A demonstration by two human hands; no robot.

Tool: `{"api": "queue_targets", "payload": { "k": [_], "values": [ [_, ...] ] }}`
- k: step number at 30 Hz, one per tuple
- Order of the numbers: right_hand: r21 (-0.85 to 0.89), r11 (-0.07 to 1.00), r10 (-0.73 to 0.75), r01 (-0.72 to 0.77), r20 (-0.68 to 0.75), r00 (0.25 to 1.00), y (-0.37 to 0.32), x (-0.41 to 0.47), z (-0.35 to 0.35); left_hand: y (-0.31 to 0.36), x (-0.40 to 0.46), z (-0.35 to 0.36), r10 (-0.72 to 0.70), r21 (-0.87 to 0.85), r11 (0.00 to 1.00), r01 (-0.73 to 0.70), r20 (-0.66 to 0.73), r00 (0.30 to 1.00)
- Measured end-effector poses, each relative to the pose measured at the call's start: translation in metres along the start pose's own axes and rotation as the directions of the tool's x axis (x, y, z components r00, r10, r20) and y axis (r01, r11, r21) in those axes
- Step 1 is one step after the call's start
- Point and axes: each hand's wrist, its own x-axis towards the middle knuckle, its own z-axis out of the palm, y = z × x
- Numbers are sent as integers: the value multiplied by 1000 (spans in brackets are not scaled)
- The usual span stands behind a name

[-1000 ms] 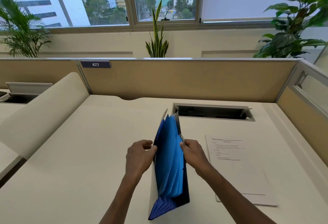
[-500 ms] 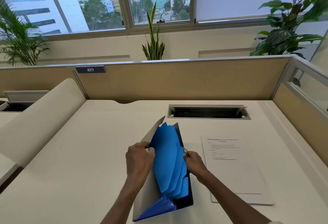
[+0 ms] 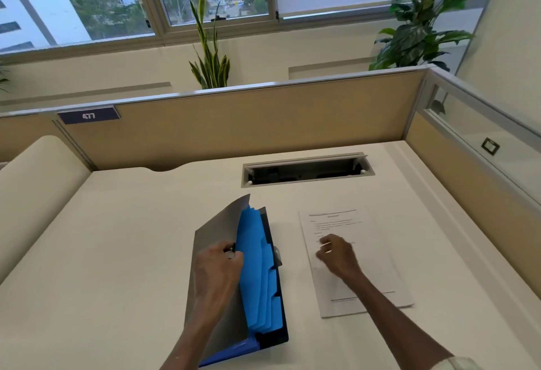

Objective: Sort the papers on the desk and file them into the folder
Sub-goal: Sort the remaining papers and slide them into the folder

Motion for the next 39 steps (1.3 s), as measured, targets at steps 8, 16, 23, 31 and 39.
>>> {"api": "queue_targets", "payload": {
  "k": [8,16,23,31,39],
  "values": [
    [-303,868,276,-394,-366,889,51,18,-46,-6,0,8,-5,15,1000,4,27,1000],
    [-392,773,414,-499,-285,865,66,29,-50,-11,4,9,-37,-13,999,37,0,999],
    [-227,832,463,-506,-219,859,75,44,-60,-13,8,2,-71,-45,997,70,-12,997],
    [-33,939,339,-341,-66,939,83,43,-86,-16,9,-2,-120,-104,988,118,-17,993],
    [0,992,126,-126,-36,991,90,31,-83,-18,13,-6,-131,-126,984,125,-45,990]
  ]
}}
